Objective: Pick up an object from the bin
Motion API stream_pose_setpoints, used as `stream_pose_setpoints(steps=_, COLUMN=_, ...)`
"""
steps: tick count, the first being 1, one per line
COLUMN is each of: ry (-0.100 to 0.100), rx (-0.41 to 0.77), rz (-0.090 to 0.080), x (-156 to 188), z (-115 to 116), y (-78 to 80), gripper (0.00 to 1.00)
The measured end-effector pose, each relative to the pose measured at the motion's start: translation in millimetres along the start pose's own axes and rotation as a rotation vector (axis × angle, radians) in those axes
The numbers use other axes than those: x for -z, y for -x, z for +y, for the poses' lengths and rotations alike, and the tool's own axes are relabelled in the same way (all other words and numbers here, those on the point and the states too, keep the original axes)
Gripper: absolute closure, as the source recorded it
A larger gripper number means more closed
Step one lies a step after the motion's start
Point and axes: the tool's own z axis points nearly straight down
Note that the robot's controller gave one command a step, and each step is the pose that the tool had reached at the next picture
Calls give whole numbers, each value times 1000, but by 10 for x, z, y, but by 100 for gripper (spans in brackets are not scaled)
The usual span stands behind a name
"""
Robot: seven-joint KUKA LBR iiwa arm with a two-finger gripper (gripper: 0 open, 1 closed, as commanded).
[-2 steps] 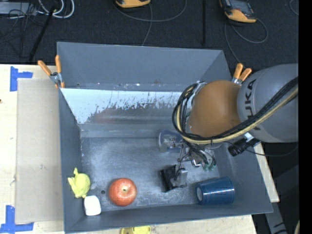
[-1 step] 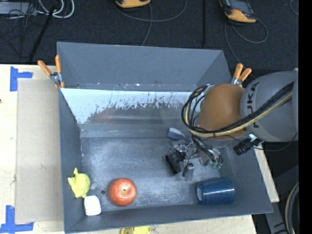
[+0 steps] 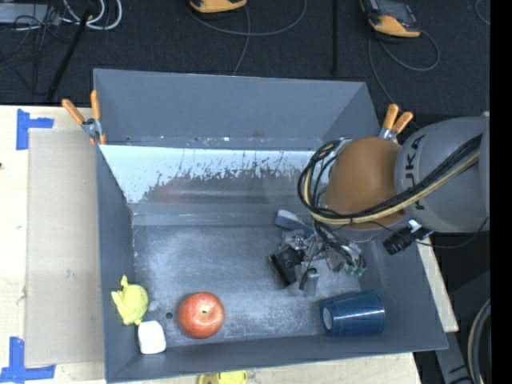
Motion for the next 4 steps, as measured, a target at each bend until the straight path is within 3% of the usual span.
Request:
stream_pose_setpoints(steps=1, ry=2, rx=11, rz=-9, x=11, z=-186, y=100, gripper=100)
stream_pose_setpoints(steps=2, ry=-3, rx=2, rz=-5, x=17, z=-239, y=483, gripper=100)
stream_pose_setpoints(steps=3, ry=1, rx=-5, rz=-21, x=38, z=-299, y=481, gripper=100)
stream_pose_setpoints(steps=4, ry=1, rx=-3, rz=-23, x=124, z=-803, y=322, gripper=100)
